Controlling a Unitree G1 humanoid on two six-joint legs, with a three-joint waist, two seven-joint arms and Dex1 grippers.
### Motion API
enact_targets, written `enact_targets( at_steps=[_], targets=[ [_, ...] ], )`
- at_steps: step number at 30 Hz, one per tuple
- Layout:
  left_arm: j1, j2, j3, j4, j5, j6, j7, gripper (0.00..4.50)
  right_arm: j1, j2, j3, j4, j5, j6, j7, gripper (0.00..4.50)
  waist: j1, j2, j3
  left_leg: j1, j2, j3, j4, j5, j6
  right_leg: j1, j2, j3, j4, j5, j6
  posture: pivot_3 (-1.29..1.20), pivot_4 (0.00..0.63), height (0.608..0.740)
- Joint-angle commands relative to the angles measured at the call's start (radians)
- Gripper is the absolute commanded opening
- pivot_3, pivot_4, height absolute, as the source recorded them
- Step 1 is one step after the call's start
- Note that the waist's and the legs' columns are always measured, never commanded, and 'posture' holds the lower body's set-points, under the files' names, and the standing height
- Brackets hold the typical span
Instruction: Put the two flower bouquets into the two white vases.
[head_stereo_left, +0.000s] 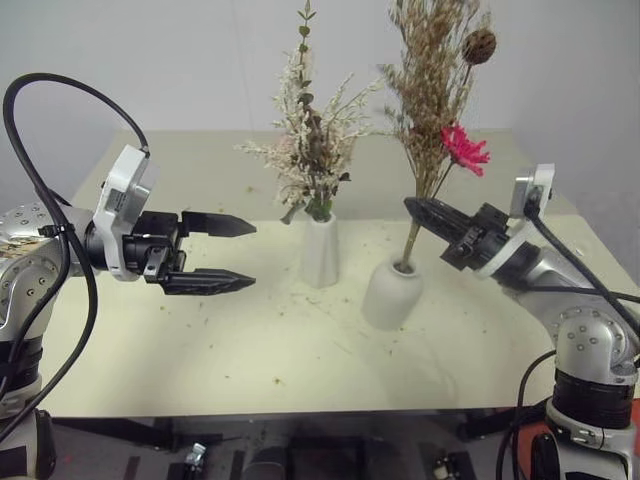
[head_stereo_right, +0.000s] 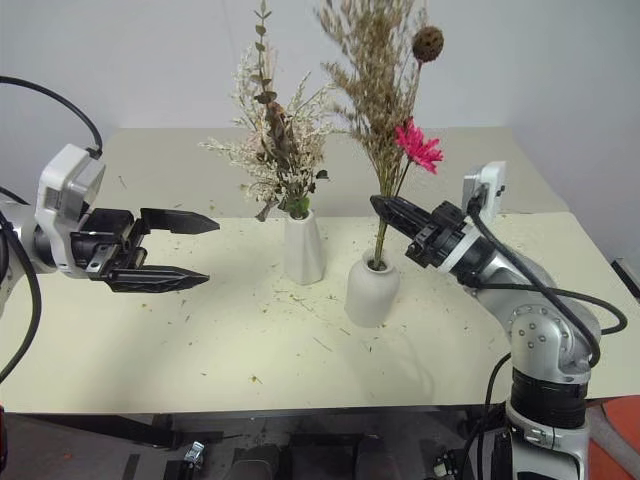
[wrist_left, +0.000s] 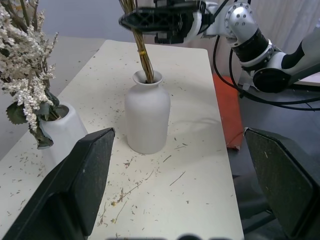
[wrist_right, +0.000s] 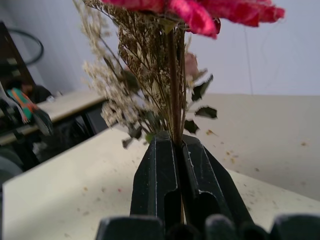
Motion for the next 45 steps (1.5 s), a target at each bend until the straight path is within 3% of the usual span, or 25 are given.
enact_targets(
  at_steps=[1, 13, 22, 33, 45],
  targets=[
    [-0.003, 0.024, 0.03, -0.022, -0.014, 0.007, 0.003, 4.5, 0.039, -0.007, 0.02, -0.045, -0.041, -0.082, 0.031, 0.3, 0.0, 0.0, 0.0, 0.0, 0.0, 0.0, 0.0, 0.0, 0.0, 0.0, 0.0, 0.0, 0.0, 0.0, 0.0, 0.0, 0.15, 0.74],
    [-0.019, 0.021, 0.018, -0.005, -0.005, 0.0, -0.005, 4.5, 0.179, -0.04, 0.023, -0.115, -0.07, -0.164, 0.084, 4.35, 0.002, 0.0, 0.0, 0.001, 0.0, 0.0, 0.0, 0.0, 0.0, 0.001, 0.0, 0.0, 0.0, 0.0, 0.0, 0.0, 0.15, 0.74],
    [-0.005, 0.02, 0.026, -0.007, -0.003, -0.005, 0.0, 4.5, 0.316, -0.283, -0.118, -0.134, 0.021, -0.109, 0.247, 4.43, 0.009, -0.001, 0.0, 0.002, 0.0, 0.001, 0.0, 0.0, 0.0, 0.003, 0.0, 0.0, -0.001, 0.0, 0.0, 0.0, 0.15, 0.74],
    [0.013, 0.029, 0.038, -0.006, -0.005, -0.004, -0.001, 4.5, 0.356, -0.472, -0.182, 0.004, -0.02, -0.127, 0.423, 4.43, 0.013, -0.001, 0.0, 0.002, 0.001, 0.002, 0.0, 0.0, 0.0, 0.003, 0.001, 0.001, -0.001, 0.0, 0.0, 0.0, 0.15, 0.74],
    [0.098, 0.059, 0.104, -0.002, -0.014, 0.011, 0.013, 4.5, 0.339, -0.563, -0.231, 0.151, -0.103, -0.22, 0.581, 4.43, 0.017, -0.001, 0.0, 0.003, 0.001, 0.003, 0.0, 0.0, 0.0, 0.003, 0.001, 0.002, -0.001, -0.001, 0.001, 0.0, 0.15, 0.74]
  ],
)
